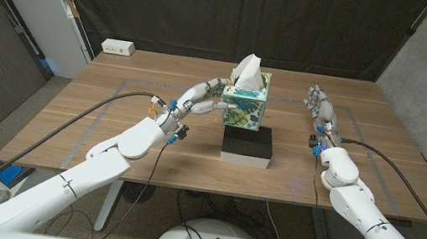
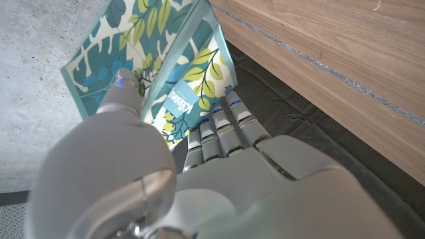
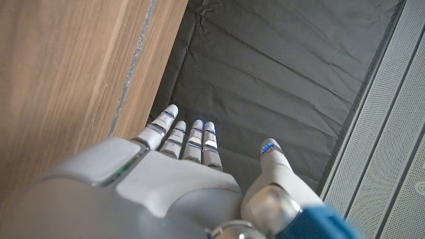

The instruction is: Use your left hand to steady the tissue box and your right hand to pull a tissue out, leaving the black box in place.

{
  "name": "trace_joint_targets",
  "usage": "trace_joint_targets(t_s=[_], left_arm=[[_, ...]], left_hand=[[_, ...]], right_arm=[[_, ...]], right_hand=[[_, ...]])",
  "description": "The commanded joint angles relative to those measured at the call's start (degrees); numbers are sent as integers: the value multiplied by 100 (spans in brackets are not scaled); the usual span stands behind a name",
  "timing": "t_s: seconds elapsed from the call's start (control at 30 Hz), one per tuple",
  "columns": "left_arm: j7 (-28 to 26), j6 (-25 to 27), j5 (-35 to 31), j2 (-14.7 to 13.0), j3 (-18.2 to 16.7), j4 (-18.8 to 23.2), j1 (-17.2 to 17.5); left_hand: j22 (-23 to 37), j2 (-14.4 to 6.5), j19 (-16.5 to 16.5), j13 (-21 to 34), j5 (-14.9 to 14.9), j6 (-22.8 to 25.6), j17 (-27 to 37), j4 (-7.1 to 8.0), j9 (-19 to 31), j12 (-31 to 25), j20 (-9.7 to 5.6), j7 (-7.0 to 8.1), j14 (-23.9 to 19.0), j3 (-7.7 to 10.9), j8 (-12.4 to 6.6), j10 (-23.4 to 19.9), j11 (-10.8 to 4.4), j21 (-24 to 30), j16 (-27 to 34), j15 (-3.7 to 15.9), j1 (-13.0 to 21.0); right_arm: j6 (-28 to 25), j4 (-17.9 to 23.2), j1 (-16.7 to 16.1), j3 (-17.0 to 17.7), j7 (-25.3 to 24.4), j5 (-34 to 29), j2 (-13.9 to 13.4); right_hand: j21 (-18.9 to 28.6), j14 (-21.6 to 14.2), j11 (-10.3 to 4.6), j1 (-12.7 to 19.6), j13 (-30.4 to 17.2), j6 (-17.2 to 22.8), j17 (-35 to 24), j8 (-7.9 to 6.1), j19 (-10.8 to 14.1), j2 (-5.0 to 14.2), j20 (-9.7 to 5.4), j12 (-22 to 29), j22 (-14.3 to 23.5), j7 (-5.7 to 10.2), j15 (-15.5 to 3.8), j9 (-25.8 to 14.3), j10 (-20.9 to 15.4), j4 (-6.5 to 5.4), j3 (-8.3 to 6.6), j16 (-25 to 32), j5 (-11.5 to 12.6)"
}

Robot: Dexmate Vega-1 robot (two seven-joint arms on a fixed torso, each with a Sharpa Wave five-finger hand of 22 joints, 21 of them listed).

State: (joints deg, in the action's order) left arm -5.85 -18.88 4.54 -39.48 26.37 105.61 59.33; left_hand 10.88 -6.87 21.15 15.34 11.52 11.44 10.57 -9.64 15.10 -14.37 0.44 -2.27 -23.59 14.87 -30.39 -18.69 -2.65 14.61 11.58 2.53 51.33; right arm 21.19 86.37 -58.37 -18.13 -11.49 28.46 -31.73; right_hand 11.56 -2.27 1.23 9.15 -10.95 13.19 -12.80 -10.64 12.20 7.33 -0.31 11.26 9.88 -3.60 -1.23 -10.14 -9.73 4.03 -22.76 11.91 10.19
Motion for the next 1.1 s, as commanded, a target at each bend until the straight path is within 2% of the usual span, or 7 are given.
trace_joint_targets(t_s=[0.03,1.1], left_arm=[[-61,-28,-22,35,-8,-9,39],[-72,-65,-9,27,-30,9,100]], left_hand=[[26,19,-21,20,17,-20,11,32,5,26,-9,-7,34,64,-25,36,-3,-6,-18,252,-16],[28,40,-44,48,16,-68,14,32,13,66,-28,5,79,116,-42,78,-10,-23,-40,266,-56]], right_arm=[[-64,560,-496,174,-373,-70,-140],[-40,1453,-1508,538,-808,-352,-262]], right_hand=[[-22,17,35,-34,-16,26,-11,-25,8,101,-17,-1,17,-35,3,-15,-7,10,-22,61,-7],[-16,19,76,-57,-16,23,-18,-22,21,111,-2,0,18,-56,28,-16,-6,1,-20,73,-9]])
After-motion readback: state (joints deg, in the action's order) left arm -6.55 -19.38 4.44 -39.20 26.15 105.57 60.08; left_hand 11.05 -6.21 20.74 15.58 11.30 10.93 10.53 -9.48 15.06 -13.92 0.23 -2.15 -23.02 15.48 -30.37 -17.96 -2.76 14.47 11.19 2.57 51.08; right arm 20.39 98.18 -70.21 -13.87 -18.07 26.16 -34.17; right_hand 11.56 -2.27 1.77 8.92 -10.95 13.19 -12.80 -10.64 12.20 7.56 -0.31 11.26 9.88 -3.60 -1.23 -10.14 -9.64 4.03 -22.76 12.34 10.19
